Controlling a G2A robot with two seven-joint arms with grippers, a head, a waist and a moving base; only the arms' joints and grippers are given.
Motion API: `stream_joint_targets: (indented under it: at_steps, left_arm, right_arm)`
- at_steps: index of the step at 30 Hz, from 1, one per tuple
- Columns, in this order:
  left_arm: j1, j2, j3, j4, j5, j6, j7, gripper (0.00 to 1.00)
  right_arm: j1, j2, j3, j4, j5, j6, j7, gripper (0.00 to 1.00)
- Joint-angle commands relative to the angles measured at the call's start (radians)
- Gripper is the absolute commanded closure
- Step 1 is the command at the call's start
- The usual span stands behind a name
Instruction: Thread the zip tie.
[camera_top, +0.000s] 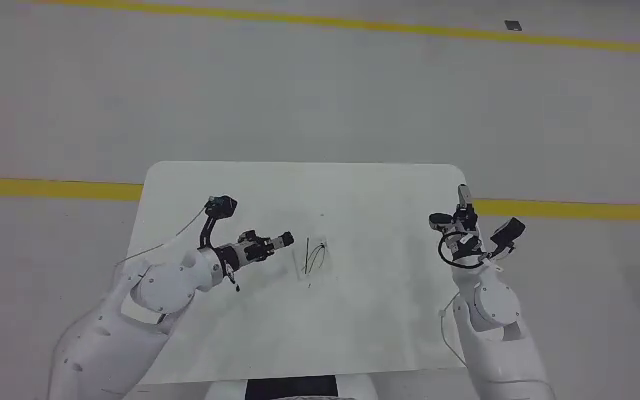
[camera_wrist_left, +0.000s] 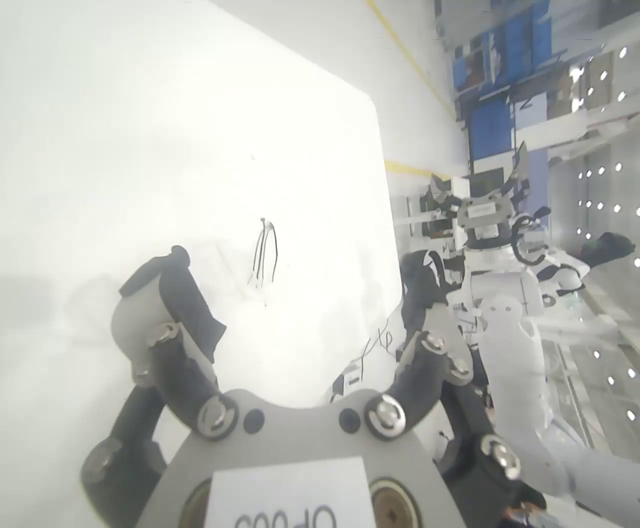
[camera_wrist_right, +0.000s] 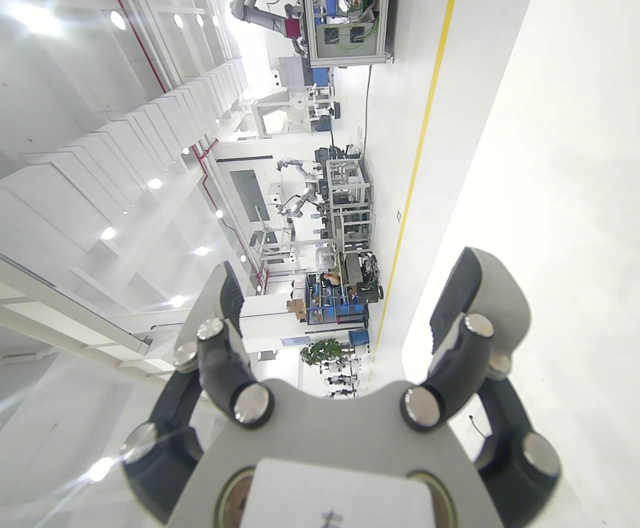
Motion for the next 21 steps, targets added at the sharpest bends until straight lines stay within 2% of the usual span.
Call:
stream_joint_targets:
  at_steps: [1, 12, 15, 18, 20, 21]
  left_arm:
    - [-0.002, 0.0, 0.002, 0.003, -0.001, 0.002, -0.005, 0.0]
    - [-0.002, 0.0, 0.002, 0.003, -0.001, 0.002, -0.005, 0.0]
    - [-0.016, 0.0, 0.026, -0.017, 0.059, 0.007, 0.013, 0.0]
    - [-0.054, 0.0, 0.077, -0.052, 0.221, 0.095, 0.008, 0.0]
    - [-0.088, -0.001, 0.136, -0.084, 0.379, 0.19, -0.025, 0.0]
    - [-0.1, -0.003, 0.161, -0.096, 0.418, 0.219, -0.043, 0.0]
  right_arm:
    - [0.0, 0.0, 0.0, 0.0, 0.0, 0.0, 0.0, 0.0]
    - [0.0, 0.0, 0.0, 0.0, 0.0, 0.0, 0.0, 0.0]
    - [0.0, 0.0, 0.0, 0.0, 0.0, 0.0, 0.0, 0.0]
    - [0.0, 0.0, 0.0, 0.0, 0.0, 0.0, 0.0, 0.0]
    - [0.0, 0.0, 0.0, 0.0, 0.0, 0.0, 0.0, 0.0]
    - [0.0, 0.0, 0.0, 0.0, 0.0, 0.0, 0.0, 0.0]
